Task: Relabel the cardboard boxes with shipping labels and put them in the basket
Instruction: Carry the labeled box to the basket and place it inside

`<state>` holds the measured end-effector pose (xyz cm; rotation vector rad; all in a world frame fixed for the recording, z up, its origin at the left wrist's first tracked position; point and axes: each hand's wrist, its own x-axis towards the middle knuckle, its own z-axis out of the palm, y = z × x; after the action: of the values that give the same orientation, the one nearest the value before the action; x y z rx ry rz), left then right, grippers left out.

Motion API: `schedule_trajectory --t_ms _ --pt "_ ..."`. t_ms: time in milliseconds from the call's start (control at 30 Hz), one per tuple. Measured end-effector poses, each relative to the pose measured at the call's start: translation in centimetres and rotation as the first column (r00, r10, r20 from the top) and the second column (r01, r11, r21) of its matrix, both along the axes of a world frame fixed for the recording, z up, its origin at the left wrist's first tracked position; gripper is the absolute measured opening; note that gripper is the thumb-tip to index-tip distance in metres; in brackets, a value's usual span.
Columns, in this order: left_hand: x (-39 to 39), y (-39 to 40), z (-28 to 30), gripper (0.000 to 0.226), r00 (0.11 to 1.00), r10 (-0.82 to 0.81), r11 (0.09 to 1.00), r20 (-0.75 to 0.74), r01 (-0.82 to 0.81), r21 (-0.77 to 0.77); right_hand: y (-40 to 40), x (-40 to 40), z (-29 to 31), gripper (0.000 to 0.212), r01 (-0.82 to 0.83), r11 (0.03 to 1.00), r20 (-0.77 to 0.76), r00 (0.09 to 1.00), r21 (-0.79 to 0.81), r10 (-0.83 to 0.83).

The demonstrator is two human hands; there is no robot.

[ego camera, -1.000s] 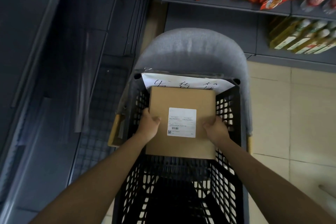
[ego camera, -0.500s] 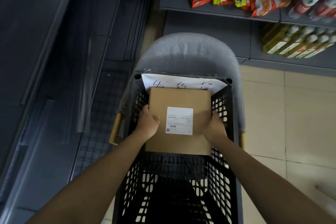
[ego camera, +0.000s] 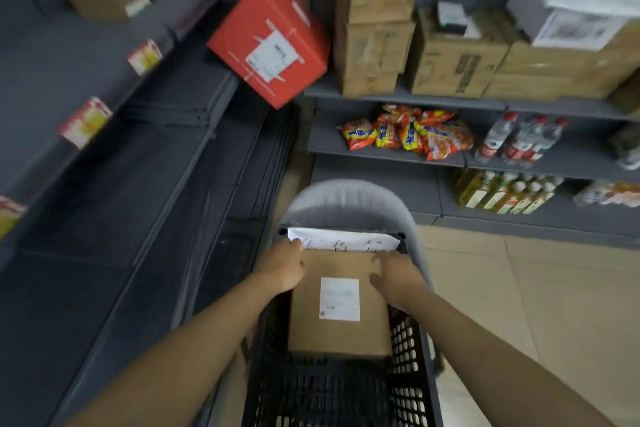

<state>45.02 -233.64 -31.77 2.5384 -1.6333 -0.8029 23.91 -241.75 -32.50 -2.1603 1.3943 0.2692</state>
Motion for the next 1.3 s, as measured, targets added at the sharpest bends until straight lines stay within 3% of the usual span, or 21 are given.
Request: schedule_trajectory --t_ms 200,433,633,767,867,1000,1133,1300 --pt "1.6 1.2 11.7 0.032 0.973 -0.047 0.994 0.227 0.067 -0.081 -0.5 2.7 11.3 0.036 -0.116 0.963 0.057 0.99 -0.243 0.133" --pt "-1.1 9.4 19.0 0.039 0.919 0.166 0.981 0.356 -0.117 -0.157 3.5 2.2 17.3 0.038 -0.287 0.885 0.132 0.926 -0.366 0.355" --pt "-5.8 20.6 22.7 0.034 0.815 0.436 0.897 0.382 -0.359 -0.256 11.7 3.0 20.3 0.037 -0.495 0.745 0.143 0.782 -0.447 0.606" --pt "-7.1 30.8 24.3 0.037 0.712 0.589 0.808 0.382 -0.516 -0.284 19.7 5.4 22.5 0.034 -0.621 0.604 0.163 0.617 -0.5 0.77" --pt "-8.5 40.3 24.0 0.038 0.606 0.711 0.699 0.357 -0.663 -0.268 27.8 7.3 22.7 0.032 -0.714 0.472 0.154 0.464 -0.517 0.872" --pt "-12.2 54.6 23.3 0.039 0.393 0.867 0.477 0.307 -0.834 -0.279 41.7 9.3 22.2 0.03 -0.821 0.26 0.128 0.227 -0.509 0.966" --pt "-18.9 70.6 23.7 0.037 0.117 0.954 0.199 0.274 -0.934 -0.295 59.0 9.0 22.6 0.026 -0.872 0.055 0.166 -0.031 -0.486 0.986" --pt "-32.1 88.9 23.4 0.037 -0.23 0.931 -0.147 0.285 -0.947 -0.286 80.5 2.9 22.3 0.022 -0.837 -0.253 0.212 -0.393 -0.484 0.895"
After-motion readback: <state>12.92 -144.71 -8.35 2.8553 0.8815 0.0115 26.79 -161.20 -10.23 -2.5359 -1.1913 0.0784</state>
